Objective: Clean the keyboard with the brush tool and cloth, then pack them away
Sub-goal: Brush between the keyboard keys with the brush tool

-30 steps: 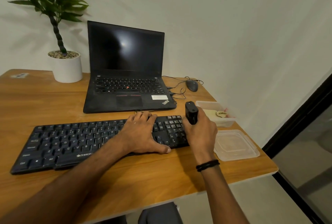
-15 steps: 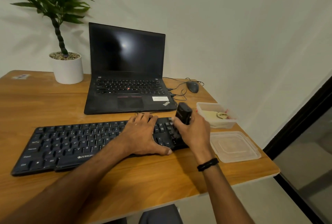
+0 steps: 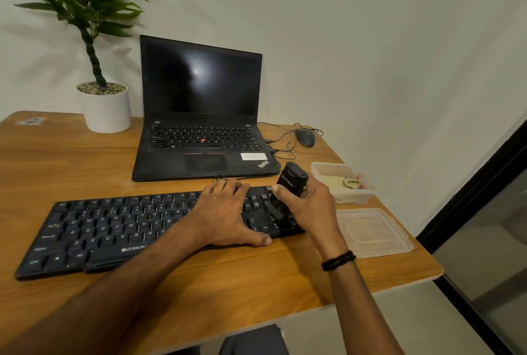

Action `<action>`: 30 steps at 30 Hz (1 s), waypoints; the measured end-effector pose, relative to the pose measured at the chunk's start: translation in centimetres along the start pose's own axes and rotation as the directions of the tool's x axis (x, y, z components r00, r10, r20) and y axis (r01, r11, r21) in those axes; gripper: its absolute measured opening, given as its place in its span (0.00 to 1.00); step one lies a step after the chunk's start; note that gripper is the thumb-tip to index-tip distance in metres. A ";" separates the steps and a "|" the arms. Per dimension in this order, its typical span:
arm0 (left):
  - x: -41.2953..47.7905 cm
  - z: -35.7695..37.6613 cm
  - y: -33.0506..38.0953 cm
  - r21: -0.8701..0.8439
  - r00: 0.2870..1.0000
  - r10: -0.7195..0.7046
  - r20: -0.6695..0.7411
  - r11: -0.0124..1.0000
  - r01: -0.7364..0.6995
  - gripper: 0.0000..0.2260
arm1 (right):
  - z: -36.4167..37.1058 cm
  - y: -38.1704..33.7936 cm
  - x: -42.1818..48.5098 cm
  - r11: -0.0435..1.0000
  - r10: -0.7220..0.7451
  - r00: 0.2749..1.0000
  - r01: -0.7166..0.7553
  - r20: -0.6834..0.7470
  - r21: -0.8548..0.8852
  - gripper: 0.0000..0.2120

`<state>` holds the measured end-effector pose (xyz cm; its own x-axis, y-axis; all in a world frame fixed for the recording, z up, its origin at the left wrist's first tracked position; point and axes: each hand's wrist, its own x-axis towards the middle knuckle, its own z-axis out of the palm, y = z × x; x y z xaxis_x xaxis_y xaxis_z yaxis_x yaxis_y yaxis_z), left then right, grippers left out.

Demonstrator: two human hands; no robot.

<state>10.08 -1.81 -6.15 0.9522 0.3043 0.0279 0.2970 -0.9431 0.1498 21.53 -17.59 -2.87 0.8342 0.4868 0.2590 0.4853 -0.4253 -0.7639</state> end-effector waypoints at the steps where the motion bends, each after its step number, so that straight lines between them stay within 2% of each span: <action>1: 0.0 0.0 -0.1 0.000 1.000 -0.002 0.000 1.000 0.002 0.59 | -0.1 -0.1 0.1 1.000 0.010 0.999 -0.010 -0.035 -0.009 0.15; 3: 0.1 -0.1 -0.3 -0.002 1.000 -0.009 -0.010 1.000 0.009 0.60 | -0.3 -0.2 0.4 0.994 -0.013 0.990 -0.002 -0.138 -0.110 0.15; 7: 0.1 0.0 0.1 0.003 1.000 -0.004 -0.009 1.000 0.004 0.60 | -0.3 -0.1 0.5 0.992 -0.058 0.998 0.059 0.015 -0.112 0.17; 11: 0.1 -0.2 -0.3 0.006 1.000 -0.029 -0.003 1.000 0.029 0.64 | 0.6 -0.1 1.5 0.998 -0.051 0.998 0.049 -0.045 -0.024 0.19; 15: -0.1 0.0 0.0 -0.004 1.000 -0.018 0.012 1.000 0.018 0.60 | -1.3 0.0 2.1 0.975 0.049 0.994 -0.026 0.100 -0.222 0.20; 17: 0.1 -0.1 0.2 -0.001 1.000 -0.009 0.019 1.000 0.009 0.61 | -2.4 -0.4 2.2 0.965 0.081 0.985 -0.039 0.151 -0.259 0.20; 21: 0.1 -0.4 -0.3 0.007 1.000 -0.022 -0.006 1.000 0.022 0.62 | -0.2 -1.6 1.7 0.985 -0.062 0.996 0.073 0.071 -0.158 0.19; 22: 0.0 -0.4 -0.4 0.008 1.000 -0.029 -0.013 1.000 0.029 0.61 | 0.2 -1.6 1.4 0.986 -0.058 0.997 0.064 0.046 -0.153 0.19; 25: -0.3 -0.3 0.0 -0.007 0.999 -0.026 0.021 1.000 0.026 0.59 | -1.5 -1.3 1.0 0.950 0.021 0.998 0.000 0.064 -0.313 0.13; 30: -0.1 -0.5 0.1 -0.009 0.999 -0.020 0.035 1.000 0.020 0.59 | -5.0 -1.0 1.1 0.974 -0.015 0.988 -0.021 -0.155 -0.226 0.13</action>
<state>10.00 -1.82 -5.64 0.9479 0.3183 -0.0098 0.3157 -0.9353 0.1596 23.27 -20.40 1.16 0.8574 0.3686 0.3591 0.5145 -0.5967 -0.6159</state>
